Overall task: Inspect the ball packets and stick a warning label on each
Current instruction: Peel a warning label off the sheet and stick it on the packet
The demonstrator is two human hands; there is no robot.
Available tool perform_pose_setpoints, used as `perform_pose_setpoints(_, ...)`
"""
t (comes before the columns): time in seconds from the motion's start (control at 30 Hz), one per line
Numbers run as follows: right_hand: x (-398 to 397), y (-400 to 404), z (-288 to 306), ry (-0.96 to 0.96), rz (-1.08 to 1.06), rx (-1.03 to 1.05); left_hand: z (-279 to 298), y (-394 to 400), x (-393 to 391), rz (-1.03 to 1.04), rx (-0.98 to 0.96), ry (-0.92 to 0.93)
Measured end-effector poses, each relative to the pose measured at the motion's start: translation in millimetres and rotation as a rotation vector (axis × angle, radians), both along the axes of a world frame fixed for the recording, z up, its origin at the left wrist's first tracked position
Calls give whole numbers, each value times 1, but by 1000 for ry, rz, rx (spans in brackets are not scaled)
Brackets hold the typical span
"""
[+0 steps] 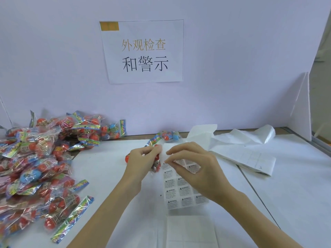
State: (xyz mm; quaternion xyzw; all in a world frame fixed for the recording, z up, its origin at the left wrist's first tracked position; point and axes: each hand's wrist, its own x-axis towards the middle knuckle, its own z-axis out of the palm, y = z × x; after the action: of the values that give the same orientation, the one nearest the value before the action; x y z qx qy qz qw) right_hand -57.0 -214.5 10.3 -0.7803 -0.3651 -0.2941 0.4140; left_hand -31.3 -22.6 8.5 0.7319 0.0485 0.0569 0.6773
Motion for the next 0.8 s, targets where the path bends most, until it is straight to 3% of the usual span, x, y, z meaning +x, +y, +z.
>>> perform_pose_setpoints(0.1, -3, 3, 9, 167, 62, 243, 3, 12, 5, 49, 12, -150)
perform_pose_setpoints(0.27, 0, -4, 16, 358, 32, 469, 10, 35, 10, 55, -32, -346)
perform_pose_setpoints(0.37, 2, -8, 20, 406, 8, 547, 15, 34, 8, -14, -166, -423)
perform_pose_setpoints(0.53, -1, -9, 26, 518, 132, 640, 28, 20, 2, -30, -469, -371)
perform_pose_setpoints(0.8, -4, 0, 22, 565, 101, 634, 20, -7, -12, -143, -242, -379)
